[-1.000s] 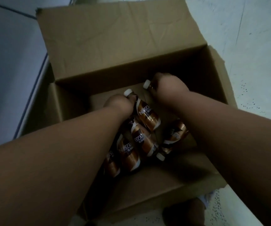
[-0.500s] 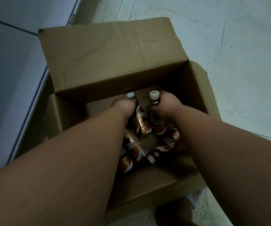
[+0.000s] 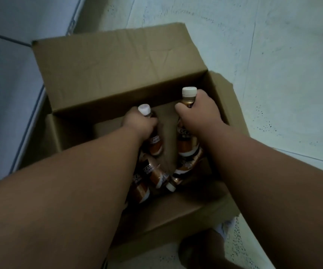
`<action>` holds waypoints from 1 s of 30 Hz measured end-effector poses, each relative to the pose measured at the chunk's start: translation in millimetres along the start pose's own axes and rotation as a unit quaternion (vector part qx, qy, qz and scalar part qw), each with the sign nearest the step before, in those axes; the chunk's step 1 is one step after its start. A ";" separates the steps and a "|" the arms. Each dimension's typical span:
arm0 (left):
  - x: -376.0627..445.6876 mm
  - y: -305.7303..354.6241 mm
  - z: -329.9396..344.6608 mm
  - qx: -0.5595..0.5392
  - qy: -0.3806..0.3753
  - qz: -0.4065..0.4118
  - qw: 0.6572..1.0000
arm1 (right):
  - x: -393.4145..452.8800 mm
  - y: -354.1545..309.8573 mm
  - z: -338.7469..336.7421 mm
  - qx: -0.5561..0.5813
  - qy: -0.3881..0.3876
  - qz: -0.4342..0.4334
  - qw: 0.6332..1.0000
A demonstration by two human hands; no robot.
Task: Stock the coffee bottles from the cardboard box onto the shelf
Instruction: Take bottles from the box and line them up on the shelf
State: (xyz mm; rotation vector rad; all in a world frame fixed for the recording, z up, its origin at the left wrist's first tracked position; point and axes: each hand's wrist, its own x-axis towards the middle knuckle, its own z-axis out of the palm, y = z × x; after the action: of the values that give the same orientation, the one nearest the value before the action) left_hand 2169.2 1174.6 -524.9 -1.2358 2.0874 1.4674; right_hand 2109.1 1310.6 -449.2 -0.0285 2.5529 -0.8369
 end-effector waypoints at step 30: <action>-337.2 4.3 -624.2 0.210 0.404 0.283 0.844 | -314.0 -571.8 38.4 0.006 -0.078 -0.498 0.864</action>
State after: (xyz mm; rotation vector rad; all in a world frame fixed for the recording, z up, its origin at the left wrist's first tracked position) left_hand 2498.6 787.1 -30.2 -1.2211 3.3263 0.5436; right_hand 2340.0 871.9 -23.6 -1.4402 2.2701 -1.1116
